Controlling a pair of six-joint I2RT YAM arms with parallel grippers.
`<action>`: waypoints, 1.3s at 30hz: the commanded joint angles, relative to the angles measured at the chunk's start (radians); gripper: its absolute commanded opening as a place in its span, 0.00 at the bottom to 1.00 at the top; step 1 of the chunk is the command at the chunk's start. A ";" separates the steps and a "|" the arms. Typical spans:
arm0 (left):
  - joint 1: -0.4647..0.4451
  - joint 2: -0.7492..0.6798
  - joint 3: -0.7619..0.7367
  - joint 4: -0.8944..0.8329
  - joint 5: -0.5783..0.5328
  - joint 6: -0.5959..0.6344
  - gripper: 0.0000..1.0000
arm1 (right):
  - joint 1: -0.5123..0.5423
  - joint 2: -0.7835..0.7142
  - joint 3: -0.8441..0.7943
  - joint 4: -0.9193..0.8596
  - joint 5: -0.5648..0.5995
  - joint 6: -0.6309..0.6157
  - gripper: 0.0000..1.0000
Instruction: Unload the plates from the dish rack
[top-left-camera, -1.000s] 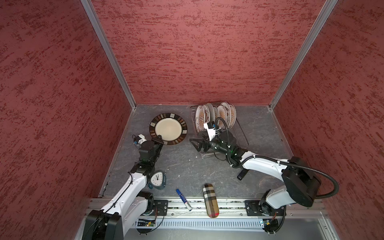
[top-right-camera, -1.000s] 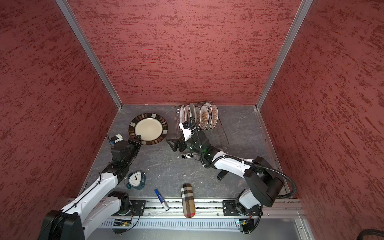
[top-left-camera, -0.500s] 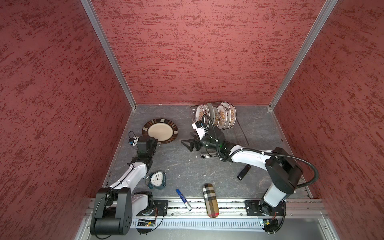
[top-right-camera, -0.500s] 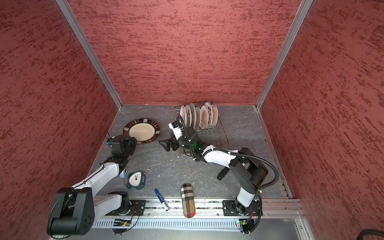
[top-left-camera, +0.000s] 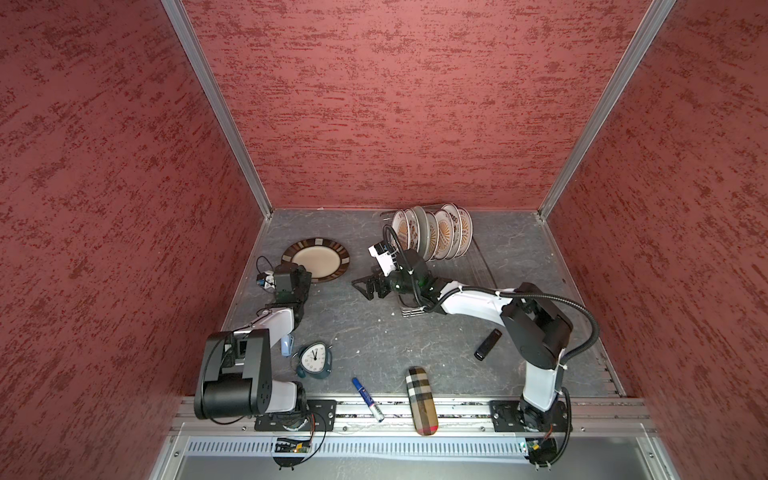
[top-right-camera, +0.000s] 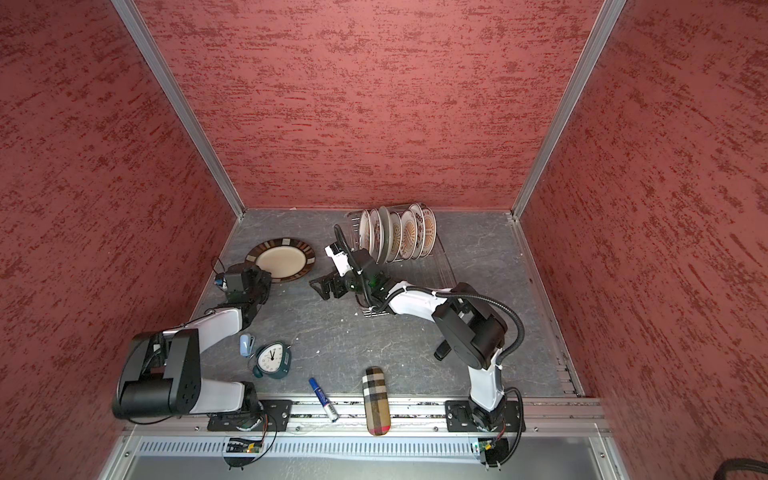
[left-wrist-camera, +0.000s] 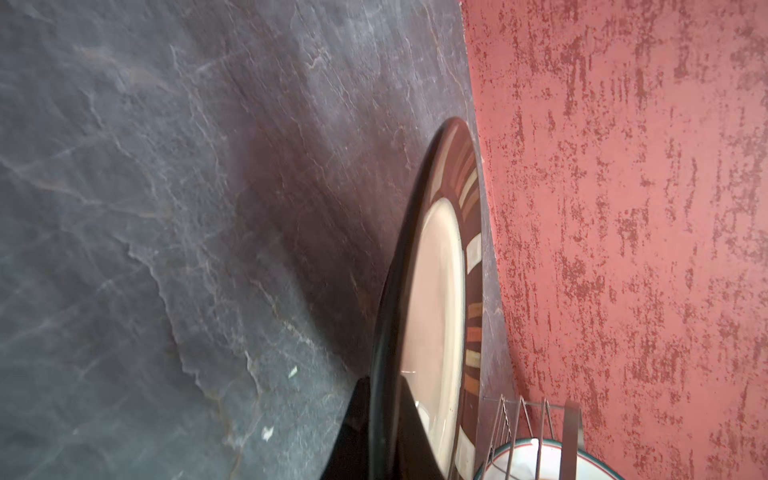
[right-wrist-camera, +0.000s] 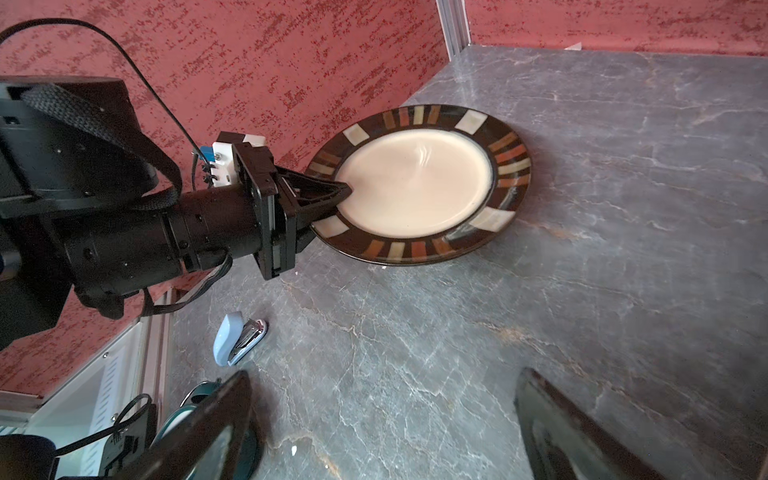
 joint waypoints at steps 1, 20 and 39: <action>0.016 0.009 0.047 0.185 0.002 -0.024 0.00 | 0.010 0.029 0.052 -0.041 0.005 0.005 0.99; 0.048 0.210 0.149 0.170 0.012 -0.014 0.01 | 0.062 0.137 0.184 -0.138 0.061 -0.004 0.99; 0.057 0.364 0.217 0.180 0.000 -0.024 0.31 | 0.061 0.146 0.208 -0.150 0.065 -0.014 0.99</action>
